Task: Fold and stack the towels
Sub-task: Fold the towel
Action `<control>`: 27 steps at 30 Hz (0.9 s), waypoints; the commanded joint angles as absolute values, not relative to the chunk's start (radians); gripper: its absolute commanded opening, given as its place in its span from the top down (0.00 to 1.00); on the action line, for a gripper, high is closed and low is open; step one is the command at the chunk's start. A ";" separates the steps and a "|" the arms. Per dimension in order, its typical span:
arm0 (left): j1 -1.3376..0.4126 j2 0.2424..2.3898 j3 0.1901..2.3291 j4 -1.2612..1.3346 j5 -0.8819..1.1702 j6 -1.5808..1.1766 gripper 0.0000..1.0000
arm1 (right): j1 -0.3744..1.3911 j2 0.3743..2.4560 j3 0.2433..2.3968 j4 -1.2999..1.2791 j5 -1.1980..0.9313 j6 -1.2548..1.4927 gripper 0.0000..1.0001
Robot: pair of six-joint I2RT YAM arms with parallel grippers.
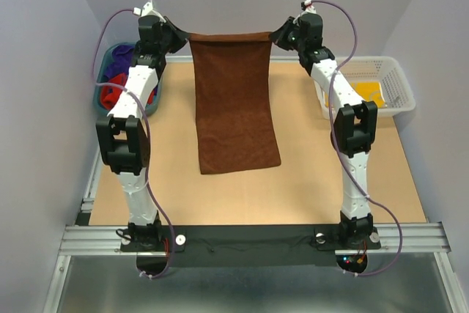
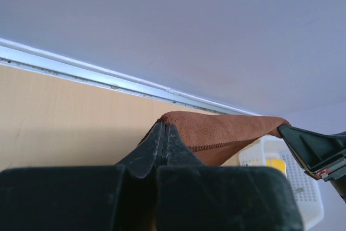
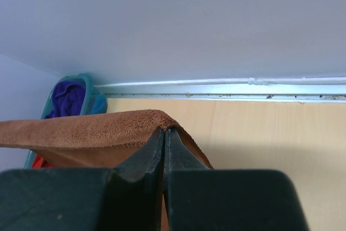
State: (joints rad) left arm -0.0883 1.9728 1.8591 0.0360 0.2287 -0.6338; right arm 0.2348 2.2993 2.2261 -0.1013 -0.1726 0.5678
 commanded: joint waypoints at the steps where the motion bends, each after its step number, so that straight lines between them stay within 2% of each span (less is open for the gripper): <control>1: -0.078 1.928 1.803 0.110 0.244 -0.617 1.00 | 0.227 2.261 2.162 -0.026 -0.198 0.540 0.99; 13: -0.078 1.726 1.520 0.084 0.275 -0.638 1.00 | 0.227 2.048 1.809 -0.029 -0.282 0.558 0.99; 27: -0.092 1.339 0.965 -0.026 0.308 -0.629 1.00 | 0.227 1.688 1.241 -0.071 -0.406 0.560 0.99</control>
